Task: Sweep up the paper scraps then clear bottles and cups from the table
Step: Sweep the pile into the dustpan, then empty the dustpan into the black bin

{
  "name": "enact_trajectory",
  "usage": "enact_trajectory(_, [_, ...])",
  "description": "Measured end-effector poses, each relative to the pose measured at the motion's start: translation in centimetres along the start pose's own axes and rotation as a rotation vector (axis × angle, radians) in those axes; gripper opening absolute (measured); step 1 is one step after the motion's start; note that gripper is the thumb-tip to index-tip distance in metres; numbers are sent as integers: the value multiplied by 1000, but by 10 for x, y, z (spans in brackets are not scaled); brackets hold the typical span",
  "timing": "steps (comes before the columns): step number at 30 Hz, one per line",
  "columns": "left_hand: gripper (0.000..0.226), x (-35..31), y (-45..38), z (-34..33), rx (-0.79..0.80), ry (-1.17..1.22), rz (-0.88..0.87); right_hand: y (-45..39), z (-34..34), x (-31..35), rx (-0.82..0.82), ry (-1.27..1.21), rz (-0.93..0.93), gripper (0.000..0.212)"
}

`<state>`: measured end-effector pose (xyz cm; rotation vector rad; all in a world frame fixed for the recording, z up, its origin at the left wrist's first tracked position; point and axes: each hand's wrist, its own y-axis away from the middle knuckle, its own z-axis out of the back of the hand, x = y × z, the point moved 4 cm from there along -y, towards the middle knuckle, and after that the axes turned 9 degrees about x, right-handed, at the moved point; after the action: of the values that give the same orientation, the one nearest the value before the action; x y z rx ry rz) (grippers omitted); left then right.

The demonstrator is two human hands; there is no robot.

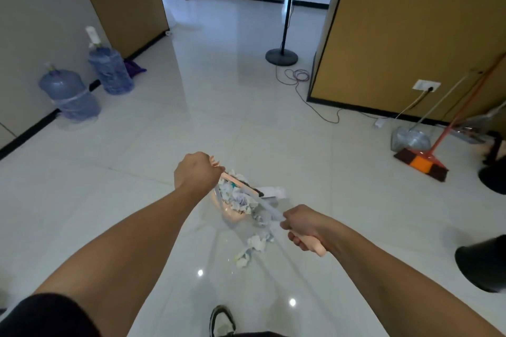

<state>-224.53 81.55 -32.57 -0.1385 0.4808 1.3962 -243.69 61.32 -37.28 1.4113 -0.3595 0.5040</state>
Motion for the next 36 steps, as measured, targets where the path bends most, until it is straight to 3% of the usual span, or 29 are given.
enact_trajectory(9, [36,-117,63,-29,-22,61,-51,63,88,-83,-90,-68,35,24])
enact_trajectory(21, [31,-311,132,-115,95,81,-298,135,218,-214,-252,-286,-3,26])
enact_trajectory(36, [31,-594,112,-232,295,6,-723,166,379,-293,-581,-667,-44,10])
